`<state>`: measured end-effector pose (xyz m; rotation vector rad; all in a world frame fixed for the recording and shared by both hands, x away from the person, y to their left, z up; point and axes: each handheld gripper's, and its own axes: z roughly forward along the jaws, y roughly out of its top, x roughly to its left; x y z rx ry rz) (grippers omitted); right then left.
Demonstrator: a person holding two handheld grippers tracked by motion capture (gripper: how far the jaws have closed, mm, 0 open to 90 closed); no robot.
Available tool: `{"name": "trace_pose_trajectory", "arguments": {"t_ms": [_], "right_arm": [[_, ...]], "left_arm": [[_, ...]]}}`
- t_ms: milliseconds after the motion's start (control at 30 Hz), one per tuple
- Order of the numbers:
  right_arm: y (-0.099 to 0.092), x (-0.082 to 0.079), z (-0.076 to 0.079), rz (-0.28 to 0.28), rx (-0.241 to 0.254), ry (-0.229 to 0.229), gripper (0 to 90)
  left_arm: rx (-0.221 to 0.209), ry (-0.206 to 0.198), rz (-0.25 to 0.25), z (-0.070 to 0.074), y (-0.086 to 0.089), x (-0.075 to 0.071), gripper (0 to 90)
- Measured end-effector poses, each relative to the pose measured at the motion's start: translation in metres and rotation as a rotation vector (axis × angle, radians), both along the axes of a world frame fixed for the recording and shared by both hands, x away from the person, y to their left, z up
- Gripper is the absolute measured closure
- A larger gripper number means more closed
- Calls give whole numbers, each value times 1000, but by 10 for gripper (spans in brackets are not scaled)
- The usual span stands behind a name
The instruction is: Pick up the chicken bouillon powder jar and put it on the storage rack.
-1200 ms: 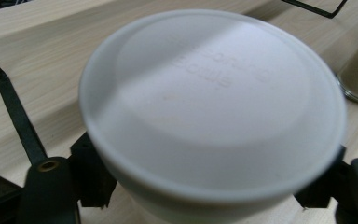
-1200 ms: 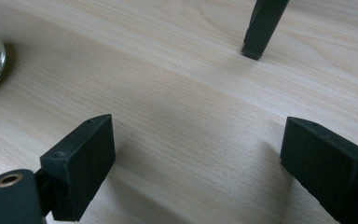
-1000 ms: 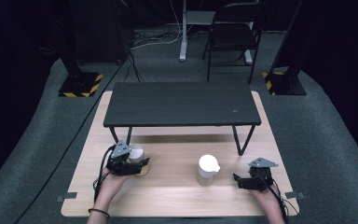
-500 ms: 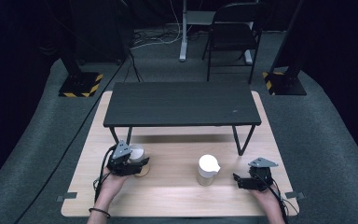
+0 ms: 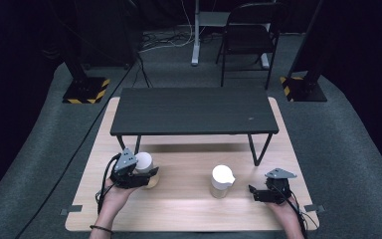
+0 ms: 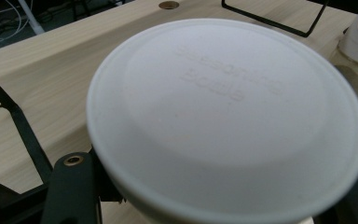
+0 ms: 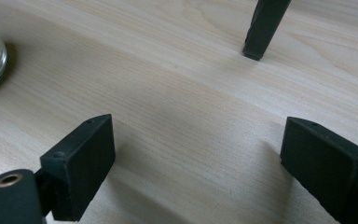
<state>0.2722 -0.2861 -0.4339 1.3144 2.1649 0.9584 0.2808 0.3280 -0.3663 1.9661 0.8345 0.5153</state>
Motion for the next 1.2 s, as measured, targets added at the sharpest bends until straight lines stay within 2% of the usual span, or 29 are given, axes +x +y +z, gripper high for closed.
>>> {"name": "trace_pose_trajectory", "arguments": {"t_ms": [333,567,833,1200], "right_arm": [[0,0,0,0,0,0,91],[0,0,0,1,0,0,91],[0,0,0,0,0,0,91],[0,0,0,1,0,0,91]], "left_arm": [[-8,-8,-20,22,-4,-6,345],[-15,-6,-16,34,-4,-7,345],[-10,-14,-15,50,-4,-8,345],[4,-22,-19,80,-4,-7,344]]}}
